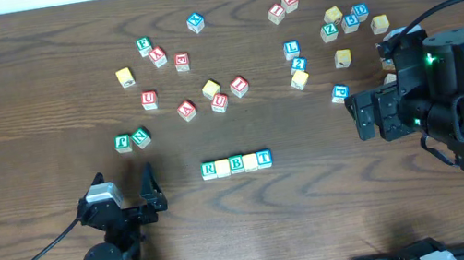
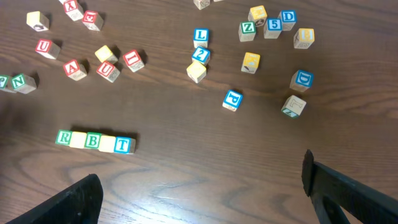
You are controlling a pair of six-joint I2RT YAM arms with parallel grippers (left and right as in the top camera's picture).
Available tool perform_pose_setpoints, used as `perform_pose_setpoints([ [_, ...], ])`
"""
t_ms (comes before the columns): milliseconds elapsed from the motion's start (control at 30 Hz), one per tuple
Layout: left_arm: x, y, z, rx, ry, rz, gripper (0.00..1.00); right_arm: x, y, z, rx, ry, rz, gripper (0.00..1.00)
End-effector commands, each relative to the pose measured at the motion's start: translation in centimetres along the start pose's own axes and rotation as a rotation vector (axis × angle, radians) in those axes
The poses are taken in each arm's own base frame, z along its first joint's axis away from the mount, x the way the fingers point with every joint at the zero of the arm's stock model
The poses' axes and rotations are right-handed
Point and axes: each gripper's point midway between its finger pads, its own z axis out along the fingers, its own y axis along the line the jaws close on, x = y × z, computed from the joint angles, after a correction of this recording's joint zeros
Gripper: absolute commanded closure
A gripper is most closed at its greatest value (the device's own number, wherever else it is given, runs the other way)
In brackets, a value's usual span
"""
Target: Spell out ROBOT
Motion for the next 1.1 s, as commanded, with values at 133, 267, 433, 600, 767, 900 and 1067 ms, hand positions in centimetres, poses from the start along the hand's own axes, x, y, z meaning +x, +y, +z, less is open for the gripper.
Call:
perform_pose_setpoints([
  [133,1.5,0.5,0.0,-0.018,0.053,0.020,0.05,-0.3,0.0,-0.3,0.006,-0.014,-0.014,0.01],
  [267,1.5,0.5,0.0,-0.018,0.053,0.020,0.05,-0.3,-0.1,-0.3,0.006,-0.014,-0.014,0.01],
  [433,1.5,0.5,0.0,-0.018,0.053,0.020,0.05,-0.8,-0.3,-0.5,0.021,-0.040,-0.013,0.01],
  [600,1.5,0.5,0.0,-0.018,0.053,0.020,0.05,-2.6,2.1,-0.2,-0.101,-0.408,-0.189,0.01],
  [767,1.5,0.5,0.0,-0.018,0.053,0.020,0.05,-0.1,2.9,1.3,-0.142,-0.771,-0.232,0.01],
  [900,1.5,0.5,0.0,-0.018,0.053,0.020,0.05,3.5,2.7,2.4,-0.091,-1.008,-0.325,0.01],
  [1067,1.5,0.5,0.0,-0.018,0.053,0.020,0.05,6.4,1.3,4.3,-0.038,-1.044,-0.322,0.01],
])
